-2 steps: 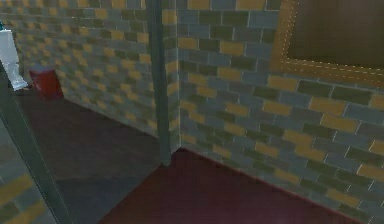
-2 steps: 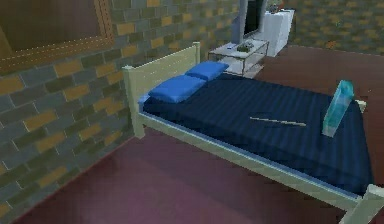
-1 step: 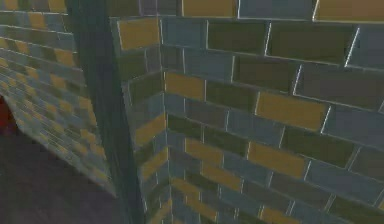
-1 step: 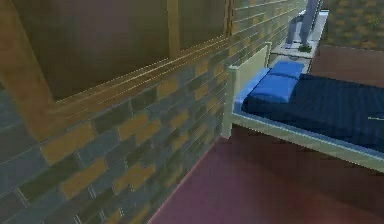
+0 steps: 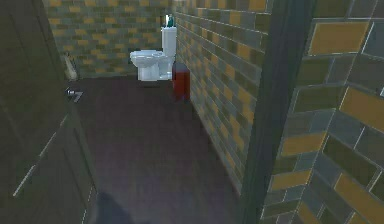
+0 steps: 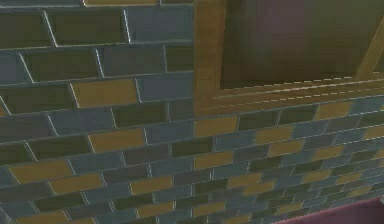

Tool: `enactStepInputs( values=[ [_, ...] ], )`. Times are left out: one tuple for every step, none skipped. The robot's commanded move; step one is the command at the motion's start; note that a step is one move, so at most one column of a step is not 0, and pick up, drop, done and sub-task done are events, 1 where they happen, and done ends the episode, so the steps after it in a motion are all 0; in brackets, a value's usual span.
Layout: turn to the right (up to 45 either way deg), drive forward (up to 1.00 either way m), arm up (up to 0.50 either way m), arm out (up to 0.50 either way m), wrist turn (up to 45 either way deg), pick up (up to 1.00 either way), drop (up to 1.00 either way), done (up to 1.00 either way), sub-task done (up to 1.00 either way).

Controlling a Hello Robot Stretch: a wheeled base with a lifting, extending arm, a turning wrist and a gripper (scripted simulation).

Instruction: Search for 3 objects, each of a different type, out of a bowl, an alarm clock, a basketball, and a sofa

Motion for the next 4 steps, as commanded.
enactStepInputs(
  values=[
    [-9.0,0.0,0.0,0.0,0.0,0.0,0.0,0.0,0.0],
    [-3.0,0.0,0.0,0.0,0.0,0.0,0.0,0.0,0.0],
    [0.0,1.0,0.0,0.0,0.0,0.0,0.0,0.0,0.0],
    [0.0,0.2,0.0,0.0,0.0,0.0,0.0,0.0,0.0]
  ],
)
